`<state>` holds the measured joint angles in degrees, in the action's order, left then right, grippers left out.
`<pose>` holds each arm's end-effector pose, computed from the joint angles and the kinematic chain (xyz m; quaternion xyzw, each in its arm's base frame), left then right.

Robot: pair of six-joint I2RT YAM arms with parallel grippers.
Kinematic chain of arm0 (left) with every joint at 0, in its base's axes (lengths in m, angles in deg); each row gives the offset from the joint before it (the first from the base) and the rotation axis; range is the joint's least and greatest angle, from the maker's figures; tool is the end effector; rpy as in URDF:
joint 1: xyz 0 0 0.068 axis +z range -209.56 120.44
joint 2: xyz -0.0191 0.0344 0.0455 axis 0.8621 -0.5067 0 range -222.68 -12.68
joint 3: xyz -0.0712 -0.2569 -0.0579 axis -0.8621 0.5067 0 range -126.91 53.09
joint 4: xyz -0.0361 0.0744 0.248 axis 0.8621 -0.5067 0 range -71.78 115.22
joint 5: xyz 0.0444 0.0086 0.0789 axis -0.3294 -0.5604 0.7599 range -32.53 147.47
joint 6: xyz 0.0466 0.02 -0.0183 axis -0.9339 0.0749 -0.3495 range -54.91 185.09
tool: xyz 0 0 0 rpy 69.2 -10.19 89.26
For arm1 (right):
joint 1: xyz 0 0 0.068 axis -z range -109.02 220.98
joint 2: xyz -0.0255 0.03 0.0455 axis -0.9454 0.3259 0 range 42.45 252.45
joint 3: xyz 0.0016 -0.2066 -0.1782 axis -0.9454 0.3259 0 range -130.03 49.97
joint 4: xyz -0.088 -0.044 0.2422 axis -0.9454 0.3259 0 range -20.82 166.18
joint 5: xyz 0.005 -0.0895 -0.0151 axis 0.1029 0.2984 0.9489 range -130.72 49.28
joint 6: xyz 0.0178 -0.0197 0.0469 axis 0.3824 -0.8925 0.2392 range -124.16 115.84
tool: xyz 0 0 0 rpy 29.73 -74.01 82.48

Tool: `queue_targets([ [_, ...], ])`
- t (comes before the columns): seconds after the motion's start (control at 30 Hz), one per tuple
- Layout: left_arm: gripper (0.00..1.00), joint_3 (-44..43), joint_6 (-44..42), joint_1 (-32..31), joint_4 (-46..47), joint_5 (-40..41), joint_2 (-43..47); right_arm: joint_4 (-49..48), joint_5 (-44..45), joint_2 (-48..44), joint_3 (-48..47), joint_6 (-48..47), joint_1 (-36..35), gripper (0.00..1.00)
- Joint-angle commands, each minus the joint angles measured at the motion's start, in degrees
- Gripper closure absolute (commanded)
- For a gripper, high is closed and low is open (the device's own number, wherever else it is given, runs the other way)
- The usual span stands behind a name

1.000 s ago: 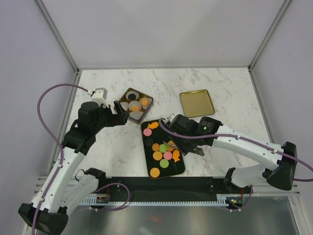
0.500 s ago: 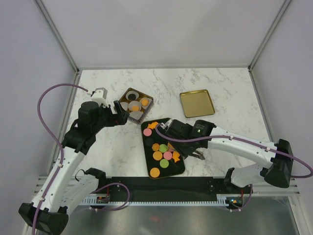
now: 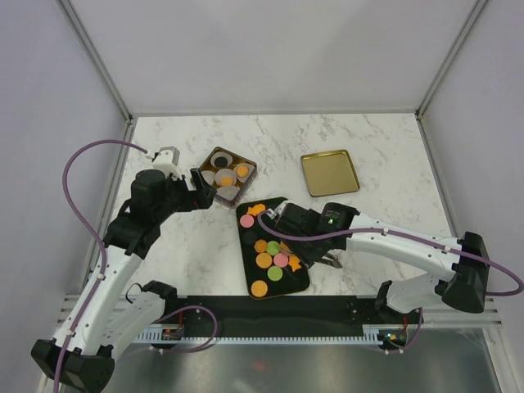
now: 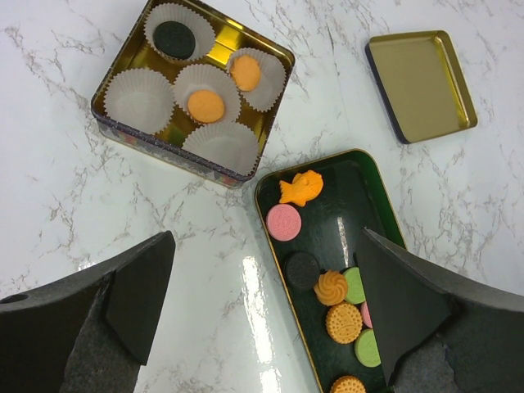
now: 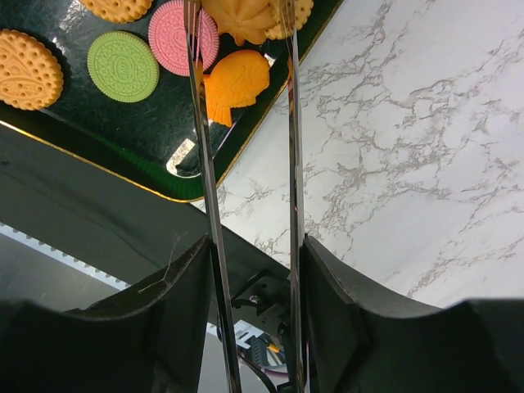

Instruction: Pack the cookies

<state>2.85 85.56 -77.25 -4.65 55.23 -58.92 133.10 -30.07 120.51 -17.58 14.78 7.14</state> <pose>0.1675 -0.0549 0.3333 -0.0102 0.8473 -0.1892 0.4961 0.1146 0.2184 0.2811 -0.3651 0.9165 0.0202 0.1620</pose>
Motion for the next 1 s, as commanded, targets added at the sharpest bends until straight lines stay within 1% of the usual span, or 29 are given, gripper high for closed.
queue_targets([
  [0.0, 0.00, 0.3, 0.0, 0.4, 1.8, -1.6, 0.1, 1.2, 1.8, -0.5, -1.8, 1.2, -0.5, 0.46],
  [0.23, 0.00, 0.4, 0.0, 0.5, 1.8, -1.6, 0.4, 1.1, 1.9, 0.2, -1.3, 1.1, -0.6, 0.47],
  [0.4, 0.00, 0.5, 0.0, 0.4, 1.9, -1.5, 0.7, 1.0, 2.4, 0.8, -1.5, 0.7, -0.6, 0.50],
  [0.63, 0.00, 0.5, 0.0, 0.5, 1.9, -1.5, 0.9, 1.7, 2.7, 1.0, -3.2, 0.6, -0.7, 0.62],
  [0.97, 0.00, 0.6, 0.0, 0.6, 1.8, -1.5, 1.2, 4.2, 7.7, 1.6, -11.0, 0.7, -0.5, 0.62],
])
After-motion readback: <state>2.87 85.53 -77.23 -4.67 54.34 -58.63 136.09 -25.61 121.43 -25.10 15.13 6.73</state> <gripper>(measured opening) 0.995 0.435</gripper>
